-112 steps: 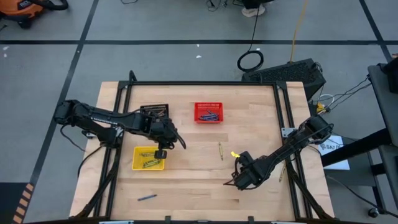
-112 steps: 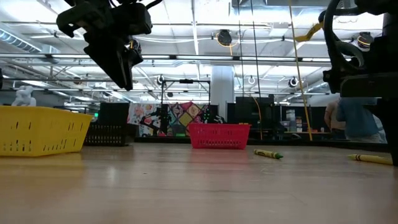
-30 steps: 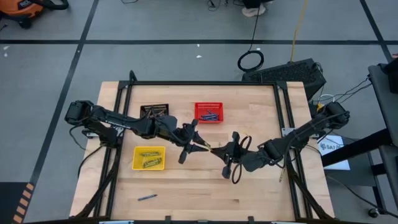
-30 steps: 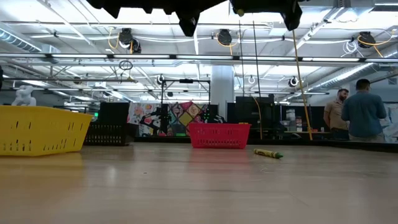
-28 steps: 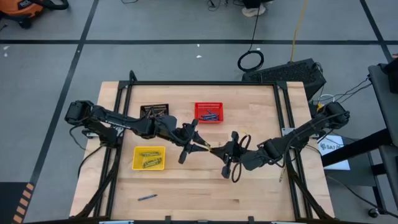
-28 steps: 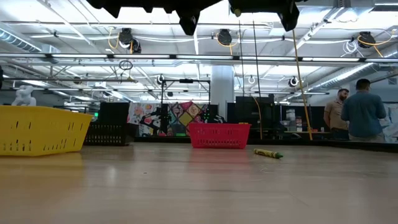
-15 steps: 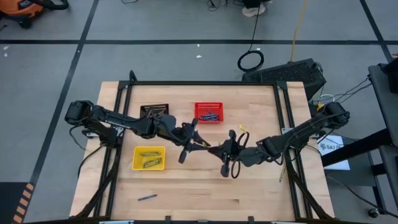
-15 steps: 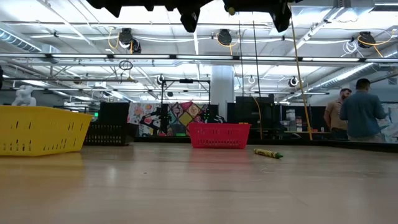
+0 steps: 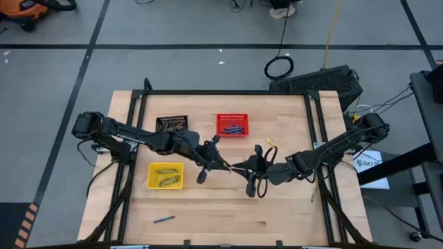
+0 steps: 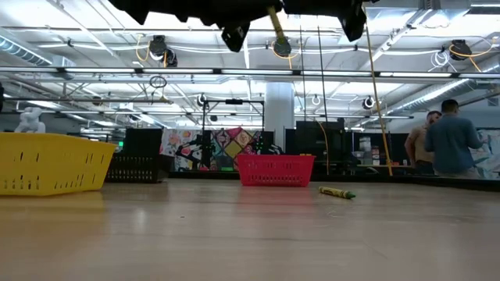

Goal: Sort crayons
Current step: Put the light green crayon into the yellow bin

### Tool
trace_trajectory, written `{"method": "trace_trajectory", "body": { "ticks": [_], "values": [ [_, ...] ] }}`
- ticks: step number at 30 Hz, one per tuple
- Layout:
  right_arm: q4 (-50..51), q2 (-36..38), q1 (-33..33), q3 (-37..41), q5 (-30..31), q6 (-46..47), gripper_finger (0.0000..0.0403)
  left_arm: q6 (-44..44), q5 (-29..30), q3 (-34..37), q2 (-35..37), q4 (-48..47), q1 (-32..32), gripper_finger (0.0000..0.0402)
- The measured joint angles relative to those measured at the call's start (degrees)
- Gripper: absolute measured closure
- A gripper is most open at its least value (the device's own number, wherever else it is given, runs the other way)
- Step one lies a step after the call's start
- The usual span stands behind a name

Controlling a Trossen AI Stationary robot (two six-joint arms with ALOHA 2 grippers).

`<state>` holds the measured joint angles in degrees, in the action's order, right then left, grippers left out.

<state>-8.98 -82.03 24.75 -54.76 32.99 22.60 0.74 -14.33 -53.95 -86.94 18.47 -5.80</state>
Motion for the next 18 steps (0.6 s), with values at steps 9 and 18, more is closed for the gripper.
{"method": "trace_trajectory", "body": {
  "ticks": [9, 18],
  "values": [
    [3.4, 0.0, 0.9, 0.0, -0.1, 1.8, 0.0310, 0.1, 2.4, -0.8, 5.6, -18.6, -0.1, 0.0386],
    [6.6, 0.0, 0.8, 0.0, -0.2, 1.6, 0.0299, 7.8, 2.5, -0.6, 12.9, -46.0, -2.2, 0.0386]
  ]
}}
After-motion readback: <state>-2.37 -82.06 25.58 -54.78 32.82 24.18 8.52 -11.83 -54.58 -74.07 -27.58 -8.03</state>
